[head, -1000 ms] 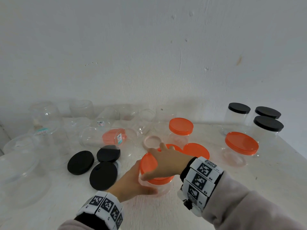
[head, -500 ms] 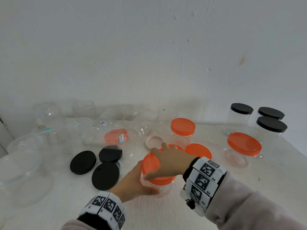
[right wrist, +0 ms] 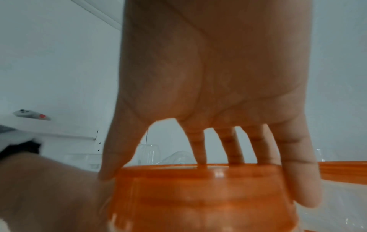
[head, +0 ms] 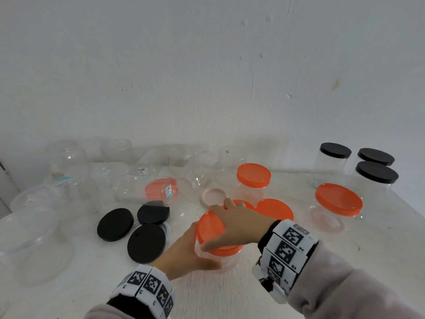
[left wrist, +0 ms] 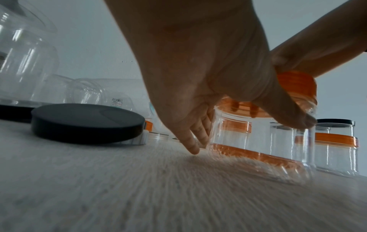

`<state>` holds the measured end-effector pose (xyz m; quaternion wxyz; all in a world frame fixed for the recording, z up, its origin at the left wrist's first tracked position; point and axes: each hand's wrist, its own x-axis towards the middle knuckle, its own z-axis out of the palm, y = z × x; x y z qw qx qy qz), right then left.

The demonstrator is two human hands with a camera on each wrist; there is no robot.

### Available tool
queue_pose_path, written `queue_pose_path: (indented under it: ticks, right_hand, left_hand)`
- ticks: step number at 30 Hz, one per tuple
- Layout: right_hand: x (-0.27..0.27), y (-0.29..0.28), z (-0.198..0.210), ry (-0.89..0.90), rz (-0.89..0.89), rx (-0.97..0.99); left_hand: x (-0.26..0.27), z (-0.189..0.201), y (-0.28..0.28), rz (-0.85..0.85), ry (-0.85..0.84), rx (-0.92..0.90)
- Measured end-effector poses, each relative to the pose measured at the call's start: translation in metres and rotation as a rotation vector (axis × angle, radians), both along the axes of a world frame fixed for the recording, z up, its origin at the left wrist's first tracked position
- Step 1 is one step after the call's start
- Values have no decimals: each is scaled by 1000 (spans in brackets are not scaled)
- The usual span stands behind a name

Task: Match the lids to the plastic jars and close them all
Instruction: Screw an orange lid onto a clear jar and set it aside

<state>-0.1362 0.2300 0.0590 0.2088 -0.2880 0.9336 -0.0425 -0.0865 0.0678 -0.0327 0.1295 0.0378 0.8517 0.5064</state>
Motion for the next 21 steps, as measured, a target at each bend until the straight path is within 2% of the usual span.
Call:
queue_pose_path:
  ticks: [4, 8, 12, 17, 21]
  right_hand:
    - [3, 0, -2, 3, -32, 3]
    - [2, 1, 4, -55, 57, -34]
    - [3, -1, 2, -11, 98, -48]
    - [5, -3, -5, 77, 11, -18]
    - [3, -2, -2, -28, -20, 8]
  left_hand:
    - [1, 1, 1, 1, 10, 1]
    - [2, 2, 0, 5, 10, -13]
    - [2, 4, 0, 8, 19, -34]
    - [2, 3, 1, 1, 22, -9]
    - [2, 3, 0, 9, 15, -9]
